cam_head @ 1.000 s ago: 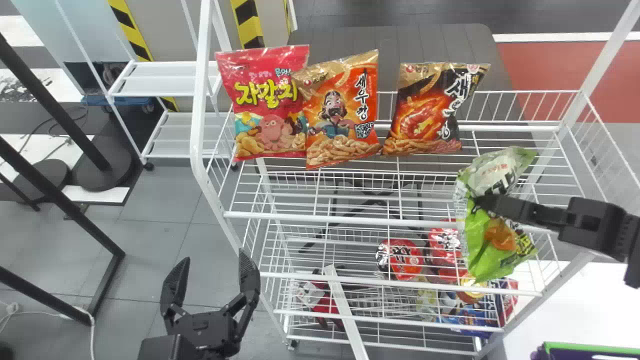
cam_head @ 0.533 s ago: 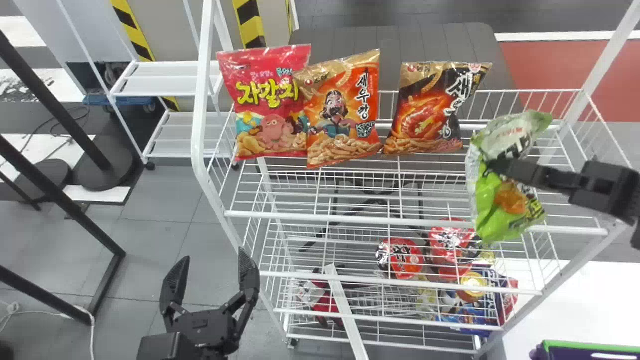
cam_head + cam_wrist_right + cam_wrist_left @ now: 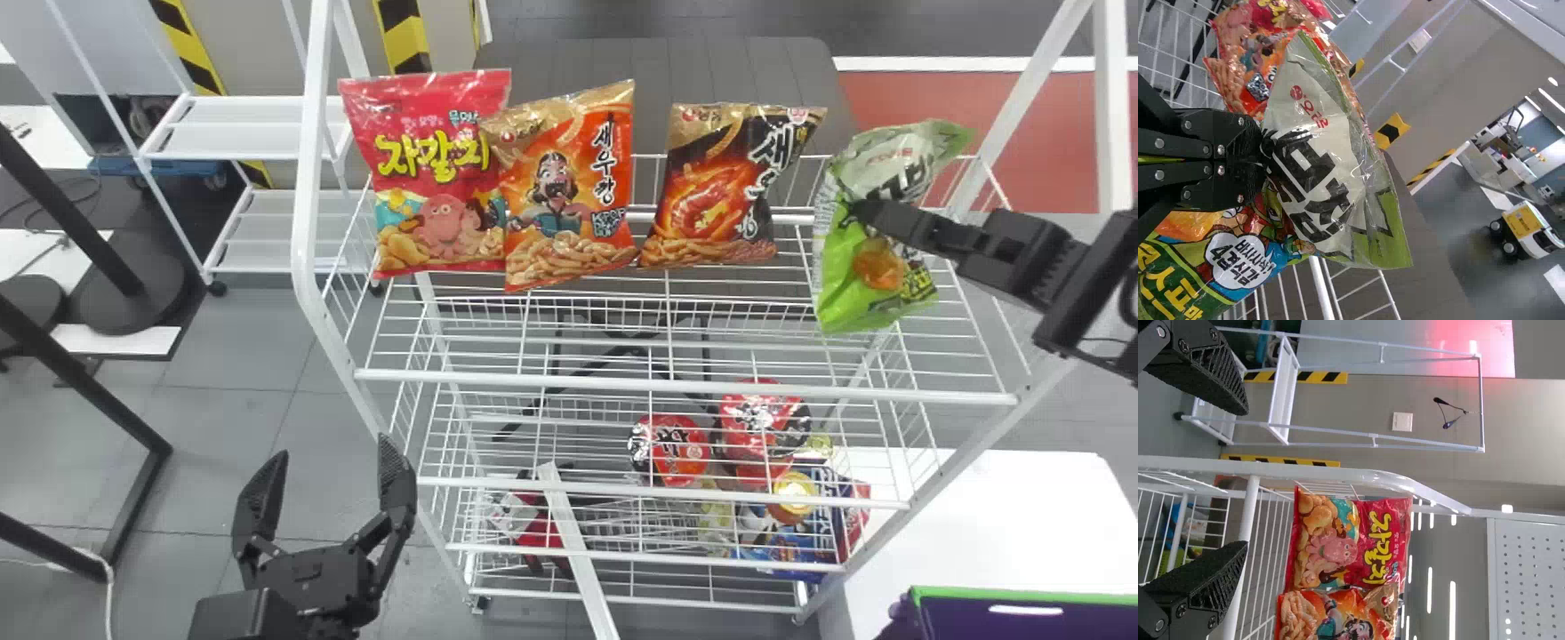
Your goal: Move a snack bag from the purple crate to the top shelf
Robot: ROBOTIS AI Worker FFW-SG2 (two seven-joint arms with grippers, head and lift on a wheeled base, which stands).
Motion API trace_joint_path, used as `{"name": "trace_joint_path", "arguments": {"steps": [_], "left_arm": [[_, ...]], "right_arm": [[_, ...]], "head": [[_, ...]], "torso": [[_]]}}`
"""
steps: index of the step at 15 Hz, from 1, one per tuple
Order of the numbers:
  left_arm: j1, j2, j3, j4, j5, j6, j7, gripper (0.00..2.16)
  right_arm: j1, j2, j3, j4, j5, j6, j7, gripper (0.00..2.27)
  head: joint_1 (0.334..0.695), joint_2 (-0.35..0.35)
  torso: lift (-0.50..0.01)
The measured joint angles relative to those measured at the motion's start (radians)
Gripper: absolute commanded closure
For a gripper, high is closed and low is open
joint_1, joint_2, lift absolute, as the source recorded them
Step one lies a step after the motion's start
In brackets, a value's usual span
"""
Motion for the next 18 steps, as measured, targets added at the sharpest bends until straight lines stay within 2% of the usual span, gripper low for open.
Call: {"name": "trace_joint_path", "arguments": {"steps": [7,12,18], "left_arm": [[-0.001,-0.001,0.004,0.011,0.004,-0.012,0.002,0.12],[-0.005,-0.001,0.004,0.016,0.006,-0.012,0.002,0.12],[-0.008,-0.001,0.004,0.024,0.008,-0.027,0.002,0.12]], "right_arm": [[-0.063,0.000,0.067,0.106,0.104,-0.153,-0.037,2.24],[-0.071,0.000,0.120,0.171,0.157,-0.313,-0.118,2.24],[-0.077,0.001,0.153,0.200,0.194,-0.334,-0.212,2.24]], "head": [[0.695,0.031],[0.695,0.016],[0.695,0.008]], "torso": [[0.000],[0.000],[0.000]]}}
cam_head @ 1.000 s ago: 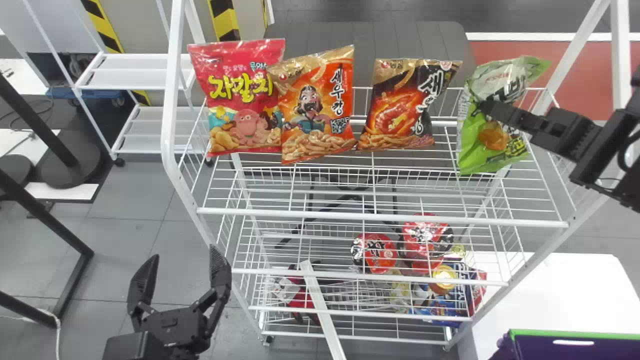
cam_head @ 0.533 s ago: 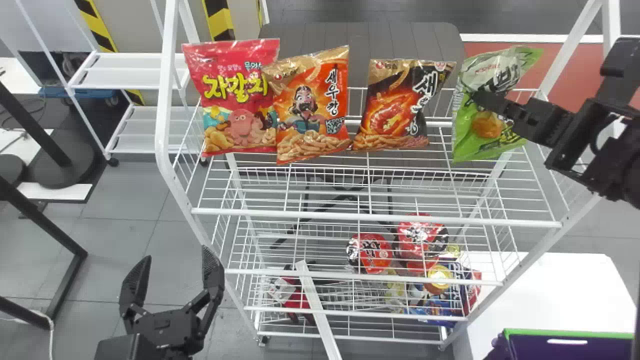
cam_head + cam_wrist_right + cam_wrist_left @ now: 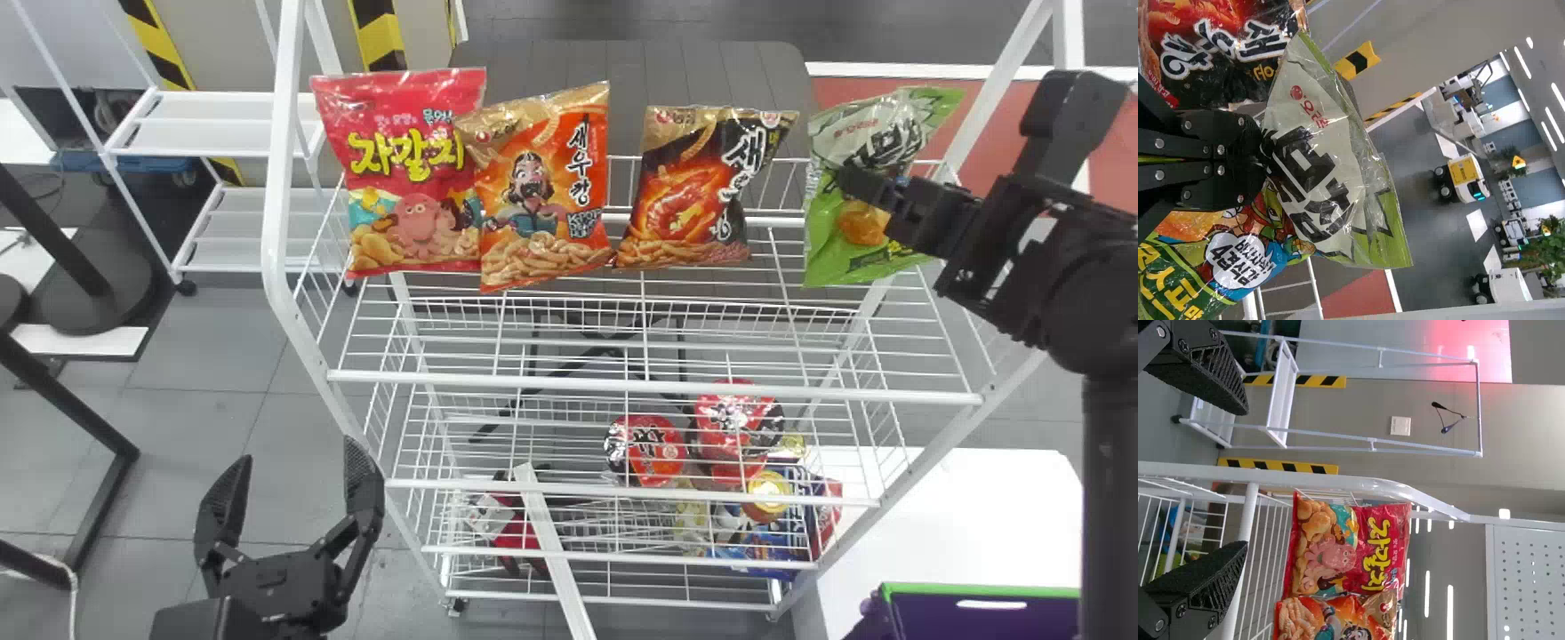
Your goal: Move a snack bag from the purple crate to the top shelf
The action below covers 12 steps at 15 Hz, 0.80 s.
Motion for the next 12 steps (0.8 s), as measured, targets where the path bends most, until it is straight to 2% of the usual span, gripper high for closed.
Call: {"name": "trace_joint_path", "arguments": {"steps": [8,12], "left_arm": [[-0.008,0.001,0.000,0.013,0.003,-0.011,0.001,0.12],[-0.013,0.001,0.000,0.020,0.003,-0.017,0.003,0.12]], "right_arm": [[-0.027,-0.001,0.003,0.080,0.010,-0.085,-0.042,2.20],[-0.046,0.000,0.016,0.133,0.020,-0.127,-0.055,2.08]], "head": [[0.695,-0.005],[0.695,-0.004]], "torso": [[0.000],[0.000]]}}
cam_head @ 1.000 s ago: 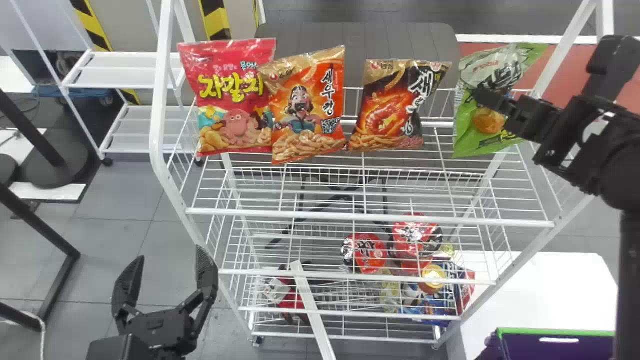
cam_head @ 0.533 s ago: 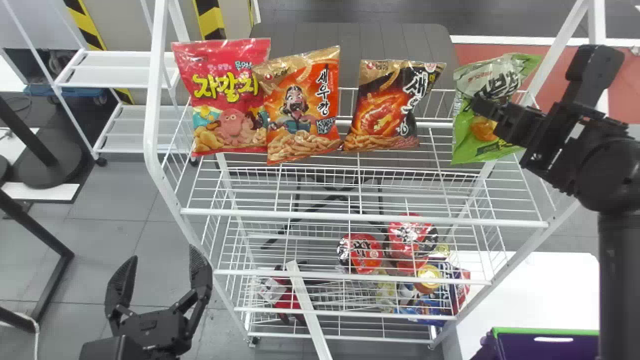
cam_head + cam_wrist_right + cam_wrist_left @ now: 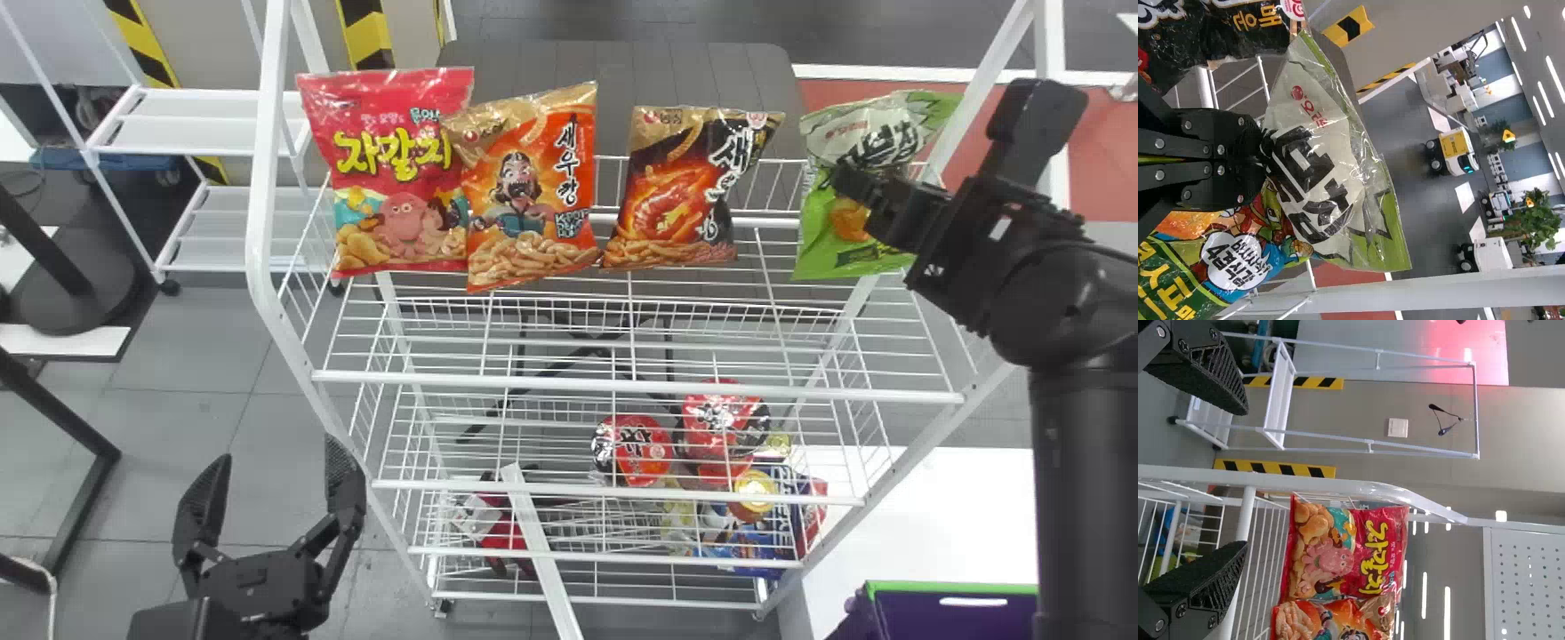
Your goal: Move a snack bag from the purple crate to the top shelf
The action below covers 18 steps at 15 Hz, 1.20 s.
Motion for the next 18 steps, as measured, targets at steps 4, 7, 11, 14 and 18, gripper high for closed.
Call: {"name": "trace_joint_path", "arguments": {"steps": [4,7,11,14,18], "left_arm": [[-0.003,0.000,0.000,0.009,0.001,-0.013,0.000,0.12],[-0.004,0.000,0.000,0.012,0.002,-0.021,0.000,0.12],[-0.004,0.000,0.000,0.011,0.002,-0.024,0.000,0.12],[-0.004,0.000,0.000,0.010,0.001,-0.024,0.000,0.12],[-0.004,0.000,0.000,0.010,-0.001,-0.024,-0.001,0.12]], "right_arm": [[-0.020,0.001,0.013,0.045,0.011,-0.010,-0.006,1.76],[-0.023,0.001,0.013,0.056,0.014,-0.012,-0.006,1.49],[-0.019,-0.001,0.005,0.056,0.007,-0.007,-0.005,1.42],[-0.002,0.000,0.003,0.051,-0.005,0.007,-0.005,0.00],[0.012,0.001,-0.002,0.031,-0.024,0.035,-0.006,0.04]], "head": [[0.695,0.003],[0.695,0.004],[0.695,0.001],[0.695,0.002],[0.695,0.007]], "torso": [[0.000],[0.000],[0.000],[0.000],[0.000]]}}
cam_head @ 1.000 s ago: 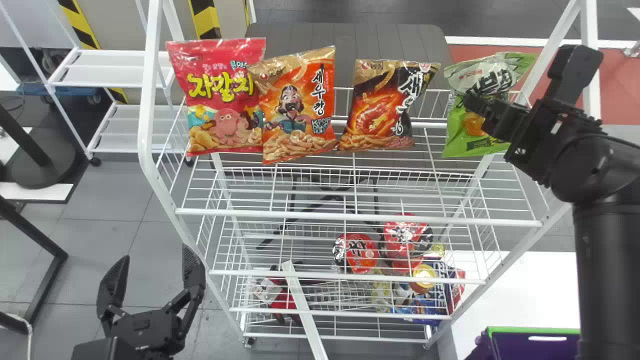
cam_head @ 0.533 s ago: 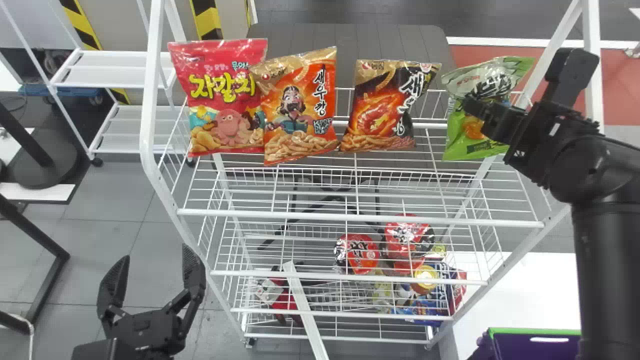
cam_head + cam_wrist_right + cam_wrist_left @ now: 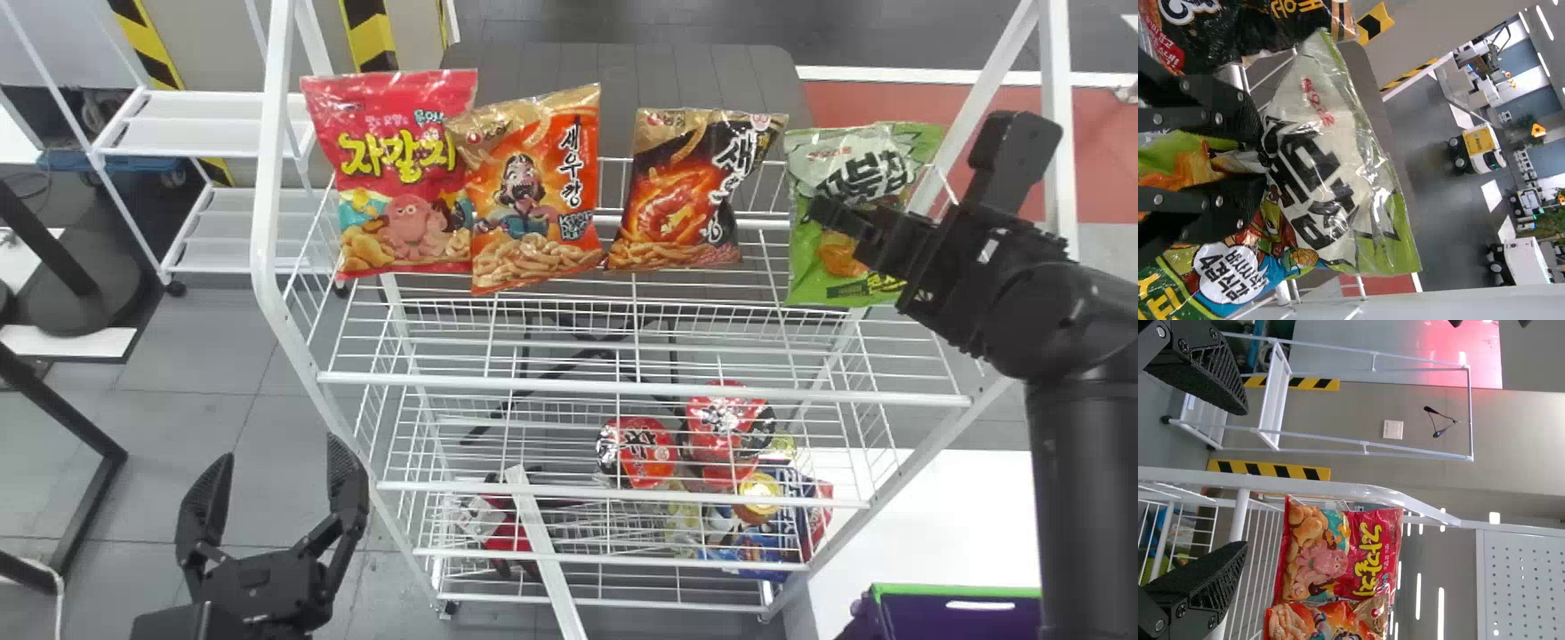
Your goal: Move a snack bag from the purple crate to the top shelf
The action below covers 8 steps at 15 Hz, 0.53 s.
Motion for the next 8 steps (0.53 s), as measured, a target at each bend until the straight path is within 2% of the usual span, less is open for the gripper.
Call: {"name": "trace_joint_path", "arguments": {"steps": [8], "left_arm": [[-0.002,0.001,-0.001,0.000,0.000,0.000,0.000,0.12]], "right_arm": [[0.027,0.000,0.003,-0.065,-0.003,-0.007,0.000,0.06]], "head": [[0.695,0.004]], "torso": [[0.000]]}}
